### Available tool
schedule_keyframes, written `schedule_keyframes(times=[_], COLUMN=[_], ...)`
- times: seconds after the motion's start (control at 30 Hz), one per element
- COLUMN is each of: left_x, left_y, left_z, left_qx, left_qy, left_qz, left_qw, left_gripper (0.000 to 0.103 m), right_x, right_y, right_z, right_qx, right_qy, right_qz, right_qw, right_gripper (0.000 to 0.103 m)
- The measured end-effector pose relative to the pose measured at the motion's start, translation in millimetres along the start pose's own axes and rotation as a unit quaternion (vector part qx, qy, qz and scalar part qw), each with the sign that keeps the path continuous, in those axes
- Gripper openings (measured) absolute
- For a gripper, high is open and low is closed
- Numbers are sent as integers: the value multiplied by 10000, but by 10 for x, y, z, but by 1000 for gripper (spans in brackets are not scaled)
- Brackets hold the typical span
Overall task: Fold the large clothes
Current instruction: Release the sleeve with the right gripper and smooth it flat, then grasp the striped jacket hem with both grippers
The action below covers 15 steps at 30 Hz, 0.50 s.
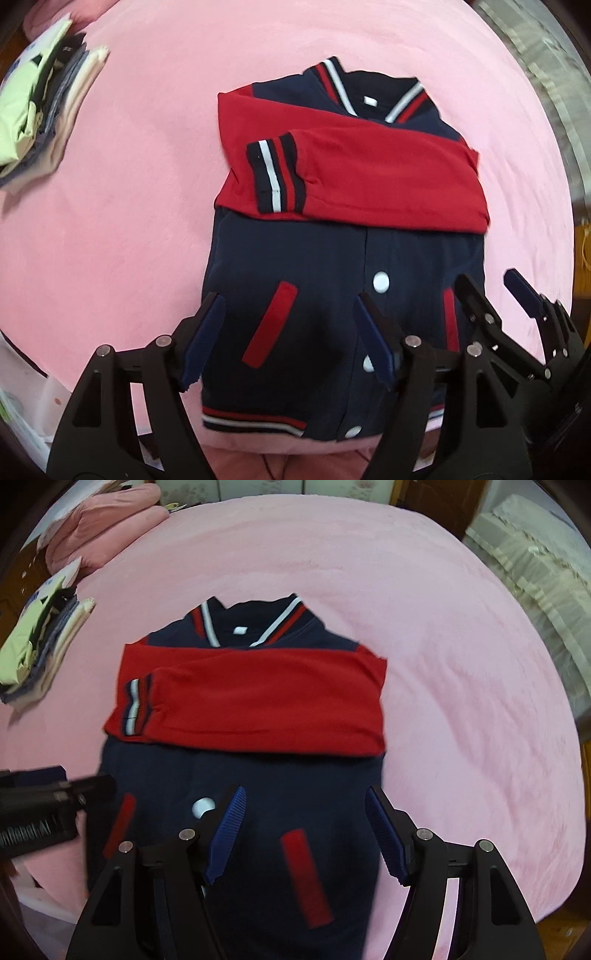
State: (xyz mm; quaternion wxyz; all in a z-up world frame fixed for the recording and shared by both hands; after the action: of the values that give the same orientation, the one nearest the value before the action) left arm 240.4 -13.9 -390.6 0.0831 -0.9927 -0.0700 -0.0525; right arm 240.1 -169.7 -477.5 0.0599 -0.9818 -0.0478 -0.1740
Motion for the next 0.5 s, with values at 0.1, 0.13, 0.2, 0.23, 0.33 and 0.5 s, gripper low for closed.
schedule_keyframes(times=[0.1, 0.13, 0.2, 0.23, 0.33, 0.5], left_x=[-208, -379, -369, -375, -423, -511], left_y=[-394, -713, -804, -881, -920, -985], left_z=[-254, -558, -611, -650, -643, -555], left_qx=[-21, 12, 85, 114, 159, 135], left_qy=[2, 31, 157, 206, 210, 203], left_qz=[157, 187, 304, 352, 393, 381], left_qw=[9999, 9998, 9994, 9991, 9989, 9990], left_gripper=[70, 70, 71, 71, 71, 71], right_x=[-114, -137, -157, -184, -220, -318], right_y=[-137, -178, -254, -287, -383, -435], right_z=[-156, -209, -337, -430, -599, -717], right_qx=[141, 157, 172, 157, 25, 155], right_qy=[-12, -25, 26, 63, 162, 215], right_qz=[293, 324, 239, 173, -107, 31], right_qw=[9995, 9993, 9996, 9997, 9998, 9996], right_gripper=[70, 72, 75, 79, 80, 81])
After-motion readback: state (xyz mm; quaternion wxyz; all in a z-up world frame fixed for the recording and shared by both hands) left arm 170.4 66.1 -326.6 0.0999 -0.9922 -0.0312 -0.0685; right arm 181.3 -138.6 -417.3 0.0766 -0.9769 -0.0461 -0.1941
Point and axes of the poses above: each gripper's, at about its wrist camera, not at the fingertips, and z roughly the way its jaws point, y to its right, x to its top, the point moved 8 cm from there along z, roughly the way its jaws point, and after that the axes turned 12 degrees about x, right-handed, at the moved point
